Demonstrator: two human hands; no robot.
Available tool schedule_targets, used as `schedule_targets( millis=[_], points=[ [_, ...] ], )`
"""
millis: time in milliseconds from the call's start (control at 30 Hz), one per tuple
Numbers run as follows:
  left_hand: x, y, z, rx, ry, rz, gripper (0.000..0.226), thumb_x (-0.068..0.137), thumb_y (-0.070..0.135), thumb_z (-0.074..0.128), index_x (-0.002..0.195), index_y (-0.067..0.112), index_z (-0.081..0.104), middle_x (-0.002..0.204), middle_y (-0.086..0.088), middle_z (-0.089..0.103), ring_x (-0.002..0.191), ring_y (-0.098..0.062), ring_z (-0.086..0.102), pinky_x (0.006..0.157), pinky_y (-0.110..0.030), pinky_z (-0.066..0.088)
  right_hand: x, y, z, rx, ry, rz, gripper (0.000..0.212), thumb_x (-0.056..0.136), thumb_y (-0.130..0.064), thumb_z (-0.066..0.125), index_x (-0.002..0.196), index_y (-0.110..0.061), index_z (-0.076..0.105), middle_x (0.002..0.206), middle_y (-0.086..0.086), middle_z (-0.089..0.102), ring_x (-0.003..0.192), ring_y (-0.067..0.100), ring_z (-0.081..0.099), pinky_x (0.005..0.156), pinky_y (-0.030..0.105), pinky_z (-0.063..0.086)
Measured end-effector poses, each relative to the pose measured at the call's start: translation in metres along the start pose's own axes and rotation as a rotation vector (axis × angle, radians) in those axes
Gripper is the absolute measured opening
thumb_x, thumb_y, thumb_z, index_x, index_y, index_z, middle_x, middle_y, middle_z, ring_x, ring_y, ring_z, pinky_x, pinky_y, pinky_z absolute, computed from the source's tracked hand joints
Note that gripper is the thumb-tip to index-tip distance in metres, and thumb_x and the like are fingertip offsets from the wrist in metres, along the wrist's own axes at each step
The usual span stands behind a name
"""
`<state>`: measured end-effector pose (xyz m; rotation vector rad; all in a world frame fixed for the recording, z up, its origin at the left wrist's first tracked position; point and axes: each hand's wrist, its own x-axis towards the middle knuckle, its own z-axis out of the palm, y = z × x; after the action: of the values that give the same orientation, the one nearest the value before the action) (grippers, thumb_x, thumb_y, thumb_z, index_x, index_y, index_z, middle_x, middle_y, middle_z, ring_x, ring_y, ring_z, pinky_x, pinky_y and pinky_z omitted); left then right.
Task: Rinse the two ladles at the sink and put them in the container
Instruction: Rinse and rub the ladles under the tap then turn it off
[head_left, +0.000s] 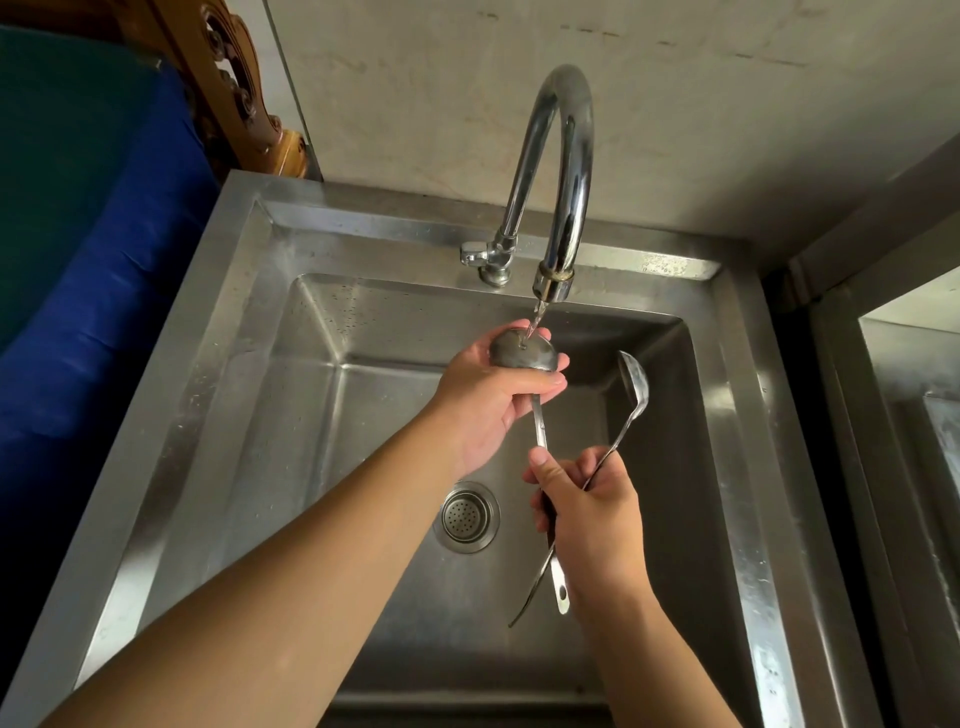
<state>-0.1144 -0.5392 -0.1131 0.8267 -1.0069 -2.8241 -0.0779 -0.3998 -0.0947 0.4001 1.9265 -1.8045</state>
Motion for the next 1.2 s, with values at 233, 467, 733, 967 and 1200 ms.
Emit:
schedule_targets(
  millis=[233, 467, 733, 967, 1200],
  points=[
    [0.004, 0.006, 0.020, -0.071, 0.073, 0.018, 0.039, 0.079, -0.016, 0.073, 0.107, 0.005, 0.057, 0.090, -0.011, 0.069, 0.075, -0.021, 0.073, 0.072, -0.028, 0.062, 0.001, 0.006, -0.003, -0.009, -0.009, -0.047, 0.042, 0.089, -0.008, 0.074, 0.079, -0.017, 0.034, 0.069, 0.007, 0.074, 0.051, 0.014, 0.054, 0.049, 0.027, 0.044],
    [0.010, 0.020, 0.026, -0.033, 0.242, -0.151, 0.022, 0.100, 0.030, 0.060, 0.090, 0.011, 0.064, 0.071, -0.005, 0.071, 0.053, -0.016, 0.068, 0.050, -0.024, 0.058, 0.001, 0.011, 0.003, -0.024, -0.073, -0.052, 0.038, 0.093, -0.009, 0.070, 0.078, -0.017, 0.035, 0.069, 0.005, 0.071, 0.053, 0.008, 0.058, 0.057, 0.029, 0.047],
    [0.008, 0.027, 0.014, -0.108, 0.136, -0.165, 0.052, 0.105, 0.045, 0.037, 0.115, 0.002, 0.065, 0.094, -0.017, 0.075, 0.077, -0.031, 0.074, 0.061, -0.034, 0.064, 0.005, 0.008, 0.007, 0.178, -0.119, 0.051, 0.040, 0.096, -0.007, 0.065, 0.075, -0.019, 0.033, 0.065, 0.009, 0.065, 0.047, 0.011, 0.045, 0.045, 0.021, 0.038],
    [0.002, 0.023, -0.005, -0.111, -0.054, -0.062, 0.043, 0.088, 0.006, 0.066, 0.128, -0.003, 0.055, 0.123, -0.024, 0.066, 0.101, -0.038, 0.071, 0.082, -0.037, 0.062, 0.011, 0.005, 0.009, 0.293, -0.183, 0.141, 0.043, 0.097, -0.008, 0.062, 0.071, -0.021, 0.031, 0.066, 0.011, 0.064, 0.050, 0.015, 0.040, 0.041, 0.022, 0.030],
    [0.003, 0.015, -0.007, 0.098, -0.057, -0.027, 0.059, 0.081, -0.025, 0.062, 0.129, 0.008, 0.054, 0.122, -0.011, 0.071, 0.101, -0.025, 0.074, 0.083, -0.025, 0.059, 0.011, 0.005, 0.009, 0.262, -0.170, 0.166, 0.041, 0.097, -0.008, 0.063, 0.072, -0.020, 0.032, 0.063, 0.008, 0.064, 0.047, 0.012, 0.043, 0.039, 0.020, 0.033]
  ],
)
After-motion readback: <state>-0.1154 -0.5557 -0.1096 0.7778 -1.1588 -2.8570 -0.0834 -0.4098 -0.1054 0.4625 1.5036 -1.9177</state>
